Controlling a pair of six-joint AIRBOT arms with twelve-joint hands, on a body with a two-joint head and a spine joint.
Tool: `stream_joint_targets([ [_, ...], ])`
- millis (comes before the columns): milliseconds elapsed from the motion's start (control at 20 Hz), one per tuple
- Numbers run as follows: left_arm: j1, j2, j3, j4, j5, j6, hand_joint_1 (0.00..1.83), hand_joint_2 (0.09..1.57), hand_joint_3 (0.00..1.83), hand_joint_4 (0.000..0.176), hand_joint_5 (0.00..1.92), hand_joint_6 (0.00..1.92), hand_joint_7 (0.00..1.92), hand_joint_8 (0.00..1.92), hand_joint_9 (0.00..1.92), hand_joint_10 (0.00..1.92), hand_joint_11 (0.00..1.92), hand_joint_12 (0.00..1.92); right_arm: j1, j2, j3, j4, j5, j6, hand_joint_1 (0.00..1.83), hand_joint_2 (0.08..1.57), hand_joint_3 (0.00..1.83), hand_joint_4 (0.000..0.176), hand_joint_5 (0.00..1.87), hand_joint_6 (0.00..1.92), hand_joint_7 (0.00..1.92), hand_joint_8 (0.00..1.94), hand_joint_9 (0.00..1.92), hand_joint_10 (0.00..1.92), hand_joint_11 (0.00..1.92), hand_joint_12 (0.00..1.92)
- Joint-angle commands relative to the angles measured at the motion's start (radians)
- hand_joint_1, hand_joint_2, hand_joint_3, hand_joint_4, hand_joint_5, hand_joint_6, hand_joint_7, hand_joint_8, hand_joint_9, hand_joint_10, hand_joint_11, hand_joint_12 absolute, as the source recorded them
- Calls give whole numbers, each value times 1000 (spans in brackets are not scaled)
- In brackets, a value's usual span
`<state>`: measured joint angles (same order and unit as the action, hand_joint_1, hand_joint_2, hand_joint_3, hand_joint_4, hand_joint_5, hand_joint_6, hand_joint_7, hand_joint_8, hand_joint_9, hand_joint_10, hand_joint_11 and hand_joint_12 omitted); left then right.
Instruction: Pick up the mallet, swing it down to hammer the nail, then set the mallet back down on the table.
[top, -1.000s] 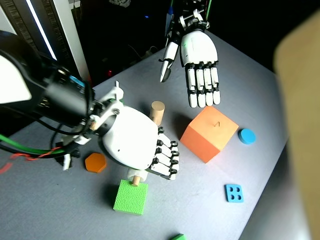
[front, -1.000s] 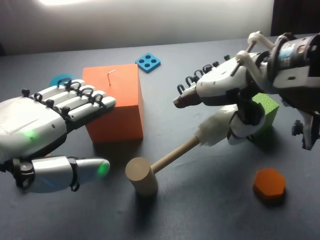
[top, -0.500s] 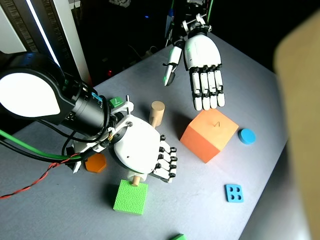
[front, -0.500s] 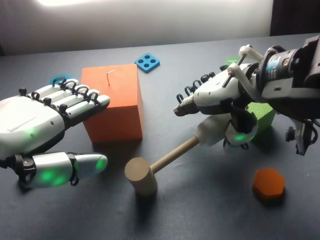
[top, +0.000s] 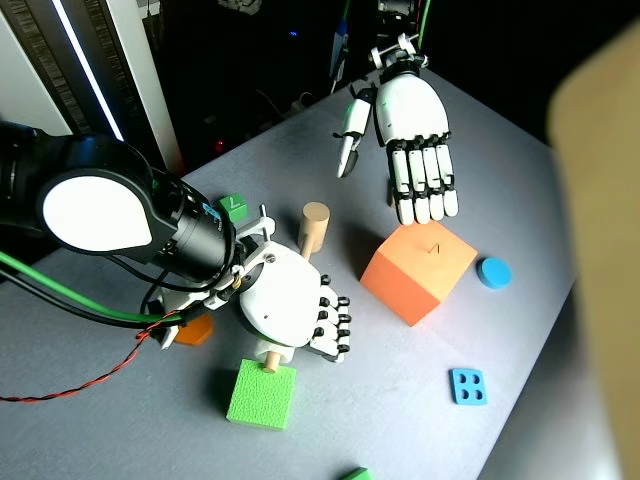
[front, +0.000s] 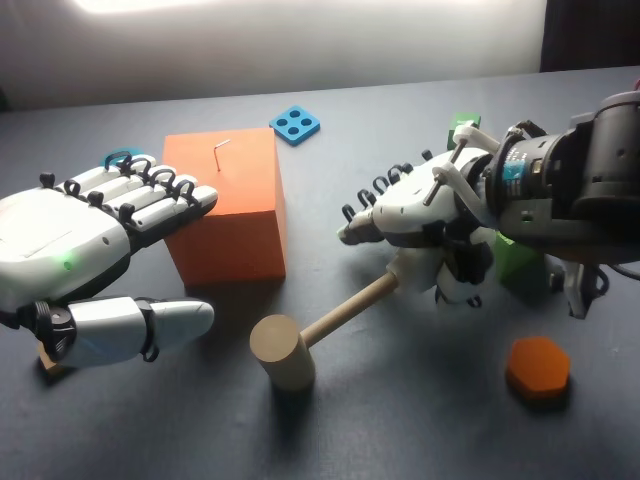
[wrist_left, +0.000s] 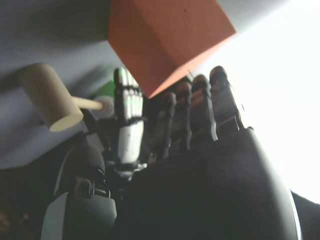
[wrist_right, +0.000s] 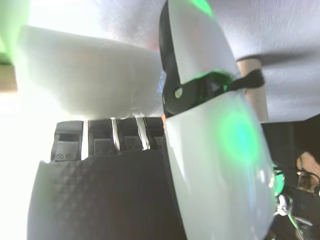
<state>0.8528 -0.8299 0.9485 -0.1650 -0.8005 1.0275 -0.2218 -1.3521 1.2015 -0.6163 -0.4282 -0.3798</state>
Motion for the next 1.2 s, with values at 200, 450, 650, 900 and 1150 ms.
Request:
stream_joint_targets([
  [200,-2,-14,18,-10,-112,1,0,1269,2,0,67,4,69,2,32,2,0,0,-9,-10,10,-26,72,9,1347,991,0,0,168,5,139,3,116,4,0,474],
  [450,0,-25,29,-23,-111,5,0,1272,3,0,45,0,47,0,19,0,0,0,-15,-20,18,-26,72,9,1367,971,0,0,198,4,173,4,149,6,0,568],
  [650,2,-26,31,-26,-103,5,0,1270,1,0,57,5,64,7,35,6,0,0,-20,-20,20,-26,72,8,1388,984,1,0,180,1,161,0,145,1,0,520],
  [900,7,-27,29,-30,-93,2,0,1276,3,0,62,9,65,8,34,8,0,0,-21,-20,20,-26,72,5,1417,973,0,0,163,3,120,0,101,3,0,451],
  [1150,8,-27,26,-30,-84,0,0,1272,1,0,47,0,44,0,5,0,0,0,-24,-20,20,-26,76,2,1416,936,0,0,437,16,463,17,426,36,26,970],
])
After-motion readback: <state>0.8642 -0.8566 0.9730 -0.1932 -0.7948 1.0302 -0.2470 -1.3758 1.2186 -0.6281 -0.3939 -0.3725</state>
